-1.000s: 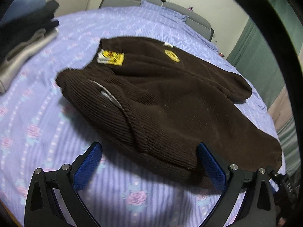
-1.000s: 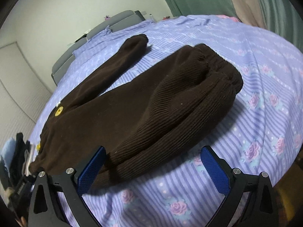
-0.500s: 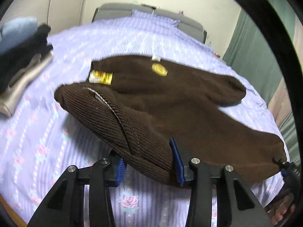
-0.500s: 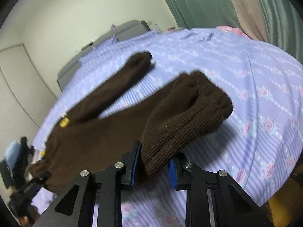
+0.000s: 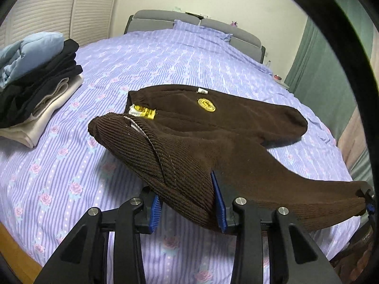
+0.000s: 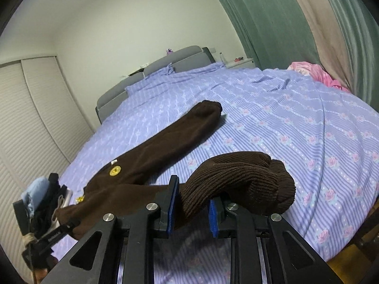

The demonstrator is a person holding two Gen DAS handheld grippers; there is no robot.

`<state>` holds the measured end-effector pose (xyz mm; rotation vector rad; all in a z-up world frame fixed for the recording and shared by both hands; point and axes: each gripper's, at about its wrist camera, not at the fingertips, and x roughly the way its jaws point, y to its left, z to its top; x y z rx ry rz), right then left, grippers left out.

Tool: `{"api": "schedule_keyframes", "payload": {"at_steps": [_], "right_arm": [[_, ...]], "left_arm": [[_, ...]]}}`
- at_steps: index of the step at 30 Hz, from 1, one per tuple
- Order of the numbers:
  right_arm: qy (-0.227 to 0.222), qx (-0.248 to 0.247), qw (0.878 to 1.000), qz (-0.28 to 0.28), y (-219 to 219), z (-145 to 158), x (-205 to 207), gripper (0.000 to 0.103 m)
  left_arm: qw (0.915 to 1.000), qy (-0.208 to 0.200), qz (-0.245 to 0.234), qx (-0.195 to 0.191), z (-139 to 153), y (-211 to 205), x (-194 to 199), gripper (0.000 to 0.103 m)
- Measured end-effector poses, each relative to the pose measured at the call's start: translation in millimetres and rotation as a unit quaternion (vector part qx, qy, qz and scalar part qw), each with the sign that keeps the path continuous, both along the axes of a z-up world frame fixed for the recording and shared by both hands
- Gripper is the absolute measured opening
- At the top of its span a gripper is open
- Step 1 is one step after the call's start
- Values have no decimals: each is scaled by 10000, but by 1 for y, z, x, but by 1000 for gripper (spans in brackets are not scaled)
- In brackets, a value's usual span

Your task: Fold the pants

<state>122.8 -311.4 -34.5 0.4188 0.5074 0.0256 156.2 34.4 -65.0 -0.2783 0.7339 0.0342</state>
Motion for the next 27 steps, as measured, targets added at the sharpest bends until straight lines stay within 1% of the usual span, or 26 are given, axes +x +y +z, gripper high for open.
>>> {"api": "schedule_keyframes", "payload": {"at_steps": [3, 4, 8, 9, 11, 13, 15, 16, 17, 19, 22, 25, 27], "right_arm": [[-74, -55, 10000, -11, -5, 11, 16, 23], [-106, -107, 9999, -9, -5, 16, 22, 23], [-202, -373, 9991, 94, -7, 44, 66, 23], [-151, -398, 9990, 112, -8, 52, 83, 23], [-47, -394, 9991, 150, -10, 66, 112, 23], [-60, -438, 9990, 114, -8, 76, 131, 23], [-24, -607, 9980, 179, 0, 86, 159, 23], [89, -695, 9973, 240, 5, 87, 179, 23], [161, -760, 9966, 265, 9, 86, 190, 23], [396, -892, 9947, 316, 17, 79, 225, 23], [608, -1089, 9915, 375, 25, 63, 267, 23], [889, -1059, 9895, 415, 27, 44, 302, 23], [1014, -1029, 9887, 391, 27, 33, 314, 23]], "left_arm": [[9999, -27, -8, -117, 20, -1, 18, 37], [9999, -39, -22, -154, 31, -2, 29, 37], [9999, 22, -9, -129, 59, -4, 66, 37], [9999, 59, 4, -136, 64, -5, 78, 37], [9998, 91, 49, -147, 71, -4, 93, 37], [9996, 143, 143, -190, 78, 1, 116, 37], [9989, 274, 235, -313, 77, 8, 136, 37], [9980, 369, 313, -396, 75, 13, 149, 37], [9976, 437, 354, -409, 71, 17, 162, 37], [9973, 534, 394, -312, 65, 19, 180, 37], [9977, 607, 286, -32, 54, 18, 205, 38], [9969, 764, 164, 83, 39, 16, 226, 39], [9962, 859, 68, 81, 32, 15, 234, 43]]}}
